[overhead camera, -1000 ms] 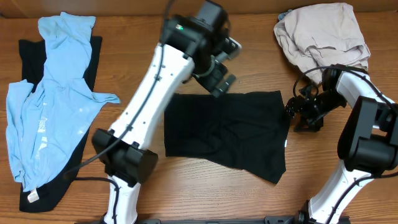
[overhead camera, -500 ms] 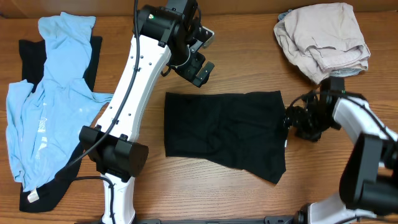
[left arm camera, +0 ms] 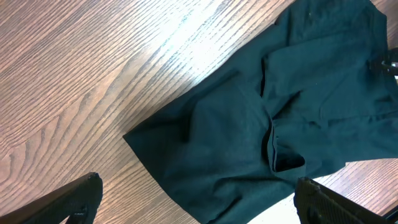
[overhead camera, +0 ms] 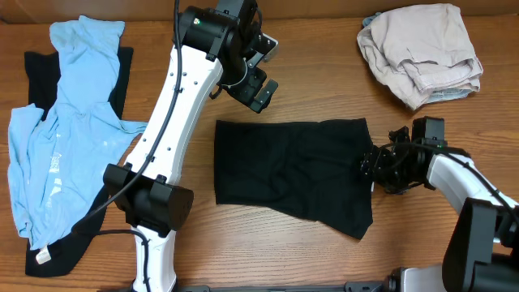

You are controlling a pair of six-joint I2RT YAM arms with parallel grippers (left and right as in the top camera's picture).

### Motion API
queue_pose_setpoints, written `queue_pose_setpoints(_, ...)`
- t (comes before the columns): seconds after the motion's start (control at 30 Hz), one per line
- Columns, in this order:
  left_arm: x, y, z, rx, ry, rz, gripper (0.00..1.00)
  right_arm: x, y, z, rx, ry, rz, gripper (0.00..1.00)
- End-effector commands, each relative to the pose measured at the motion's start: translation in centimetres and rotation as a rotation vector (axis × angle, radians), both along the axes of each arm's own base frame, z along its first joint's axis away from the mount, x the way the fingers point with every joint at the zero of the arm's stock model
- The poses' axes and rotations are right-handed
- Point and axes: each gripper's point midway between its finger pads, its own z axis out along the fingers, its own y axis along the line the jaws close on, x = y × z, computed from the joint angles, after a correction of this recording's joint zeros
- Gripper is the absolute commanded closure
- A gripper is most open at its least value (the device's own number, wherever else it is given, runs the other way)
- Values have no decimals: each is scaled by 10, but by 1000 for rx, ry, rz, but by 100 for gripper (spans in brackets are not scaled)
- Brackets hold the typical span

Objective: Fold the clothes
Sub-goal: 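Grasp the black shirt's right end with the right gripper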

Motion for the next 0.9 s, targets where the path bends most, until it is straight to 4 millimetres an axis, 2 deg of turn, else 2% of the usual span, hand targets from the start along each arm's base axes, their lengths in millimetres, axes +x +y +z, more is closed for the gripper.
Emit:
queue_pose_setpoints(0.0, 2, 3, 12, -10, -32, 22, 0, -23, 14, -26, 60, 90, -11, 21)
queue_pose_setpoints(0.17, 2, 3, 12, -10, -33, 22, 0, -14, 20, -22, 104, 48, -16, 23)
queue_pose_setpoints(0.43, 2, 3, 11, -9, -31, 22, 0, -16, 22, -22, 106, 53, -5, 38)
queue_pose_setpoints(0.67, 2, 3, 11, -9, -31, 22, 0, -19, 40, -30, 85, 65, 64, 42)
queue_pose_setpoints(0.77, 2, 3, 11, -9, -30, 22, 0, -19, 42, -33, 67, 65, 74, 52)
queue_pose_setpoints(0.87, 1, 4, 11, -7, -27, 22, 0, -15, 33, -36, 33, 69, 28, 71)
